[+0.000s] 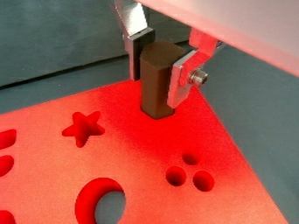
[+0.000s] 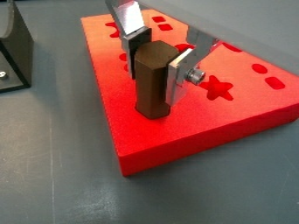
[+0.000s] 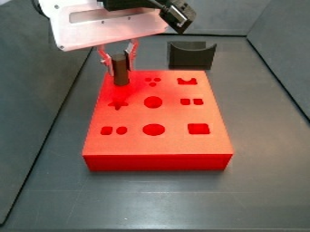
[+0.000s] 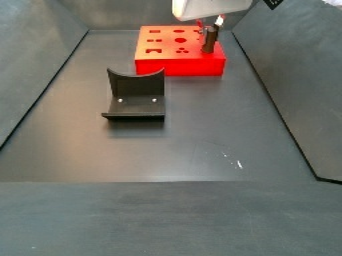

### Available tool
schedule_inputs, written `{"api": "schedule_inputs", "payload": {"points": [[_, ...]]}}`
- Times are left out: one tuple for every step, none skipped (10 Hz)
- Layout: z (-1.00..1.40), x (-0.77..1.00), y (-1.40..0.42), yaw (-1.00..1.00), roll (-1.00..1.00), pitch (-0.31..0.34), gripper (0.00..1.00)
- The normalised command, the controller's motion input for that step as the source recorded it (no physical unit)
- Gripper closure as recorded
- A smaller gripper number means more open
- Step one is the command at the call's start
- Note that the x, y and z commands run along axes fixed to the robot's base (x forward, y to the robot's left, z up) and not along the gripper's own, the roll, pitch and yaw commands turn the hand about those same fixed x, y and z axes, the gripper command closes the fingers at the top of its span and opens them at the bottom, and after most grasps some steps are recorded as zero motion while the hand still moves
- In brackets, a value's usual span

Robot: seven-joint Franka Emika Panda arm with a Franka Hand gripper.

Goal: Insert the hexagon object.

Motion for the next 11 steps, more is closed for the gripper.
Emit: {"api": "schedule_inputs", "payload": {"points": [[-0.49, 0.0, -0.05, -0.19, 0.45, -0.044, 1.0], [-0.2, 0.0, -0.24, -0.18, 0.5, 0.0, 1.0], [-0.33, 0.0, -0.35, -0.12, 0.5, 0.0, 1.0], [-0.11, 0.0, 0.0, 0.0, 0.0, 0.0, 1.0], [0.0, 0.02, 0.0, 0.0, 0.01, 0.021, 1.0], [0.0, 0.09, -0.06, 0.0, 0.09, 0.084, 1.0], [-0.02, 0.09, 0.0, 0.0, 0.01, 0.037, 1.0], [-0.61, 0.0, 0.0, -0.01, 0.12, 0.0, 1.0], [-0.95, 0.04, -0.06, -0.05, 0.23, 0.0, 1.0], [-1.0, 0.1, -0.23, -0.12, 0.11, -0.02, 1.0], [-1.0, 0.07, -0.27, -0.12, 0.08, -0.026, 1.0]]}}
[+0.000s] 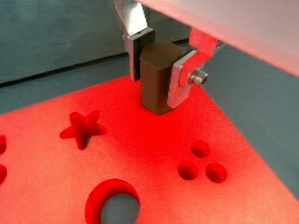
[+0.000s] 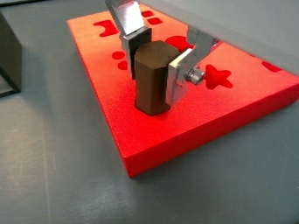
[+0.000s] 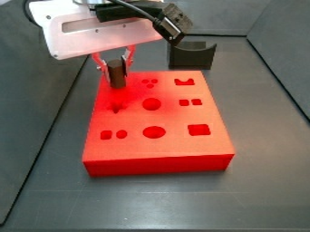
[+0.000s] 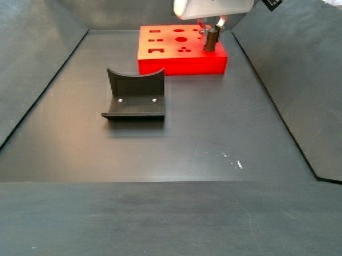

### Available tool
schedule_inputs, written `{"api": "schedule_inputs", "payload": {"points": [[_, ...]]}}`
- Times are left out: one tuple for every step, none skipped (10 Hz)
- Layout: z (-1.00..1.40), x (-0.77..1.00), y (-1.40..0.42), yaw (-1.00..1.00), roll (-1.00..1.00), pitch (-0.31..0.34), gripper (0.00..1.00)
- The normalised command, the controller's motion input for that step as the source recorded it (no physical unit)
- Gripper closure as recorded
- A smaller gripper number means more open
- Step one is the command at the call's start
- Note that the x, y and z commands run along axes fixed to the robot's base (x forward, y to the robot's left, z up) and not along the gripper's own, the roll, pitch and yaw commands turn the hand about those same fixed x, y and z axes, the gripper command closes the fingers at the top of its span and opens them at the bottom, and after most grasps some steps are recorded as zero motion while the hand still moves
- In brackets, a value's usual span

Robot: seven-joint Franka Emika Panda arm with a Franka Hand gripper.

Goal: Insert the hexagon object.

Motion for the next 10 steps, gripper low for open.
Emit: {"api": "schedule_inputs", "payload": {"points": [[-1.0, 0.05, -0.32, -0.12, 0.06, -0.027, 1.0], [-1.0, 0.13, 0.0, -0.19, 0.03, 0.046, 1.0], [0.0, 0.0, 0.0, 0.0, -0.02, 0.0, 1.0], [-0.01, 0.0, 0.0, 0.01, 0.0, 0.0, 1.0], [-0.39, 0.06, 0.29, -0.03, -0.02, -0.083, 1.0], [-0.5, 0.06, 0.47, -0.06, -0.05, -0.069, 1.0], [-0.49, 0.07, 0.43, -0.03, -0.07, -0.056, 1.0], [-0.39, 0.05, 0.25, -0.05, -0.01, -0.014, 1.0], [-0.08, 0.0, 0.0, -0.01, 0.0, 0.0, 1.0], [0.0, 0.0, 0.0, 0.0, 0.0, 0.0, 1.0]]}}
